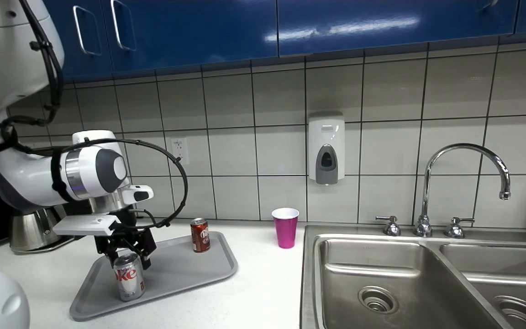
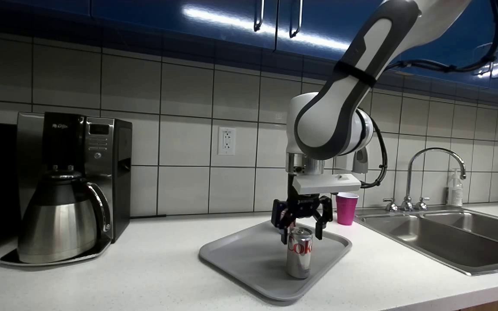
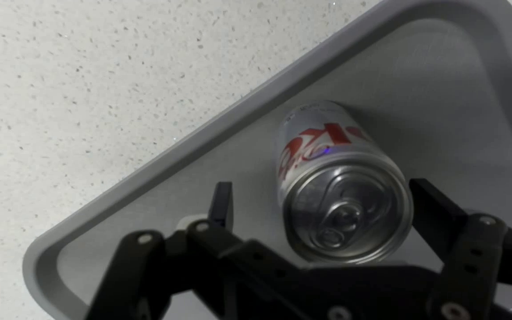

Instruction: Pick up the silver coke can and put it on the kitchen counter, pick up the brown dr pepper can and put it on the kitchen counter

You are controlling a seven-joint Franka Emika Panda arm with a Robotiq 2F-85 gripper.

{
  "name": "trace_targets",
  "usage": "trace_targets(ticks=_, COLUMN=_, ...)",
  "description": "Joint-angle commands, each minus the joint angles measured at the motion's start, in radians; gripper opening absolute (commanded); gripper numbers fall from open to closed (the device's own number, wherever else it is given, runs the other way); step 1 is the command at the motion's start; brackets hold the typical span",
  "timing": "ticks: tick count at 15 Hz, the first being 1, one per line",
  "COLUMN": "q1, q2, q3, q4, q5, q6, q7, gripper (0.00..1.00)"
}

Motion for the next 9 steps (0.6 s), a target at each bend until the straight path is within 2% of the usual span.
trace_targets(ticks=1, q1=0.01, q2=0.001, q3=-0.011, q4=-0.017, q5=0.0, q6=0.024, q7=0.022, gripper=1.0)
trace_targets(ticks=9, q1=0.014, q2=0.032, q3=-0.015, q4=-0.009, q5=-0.001, q6=0.023, q7=0.016, gripper=1.0)
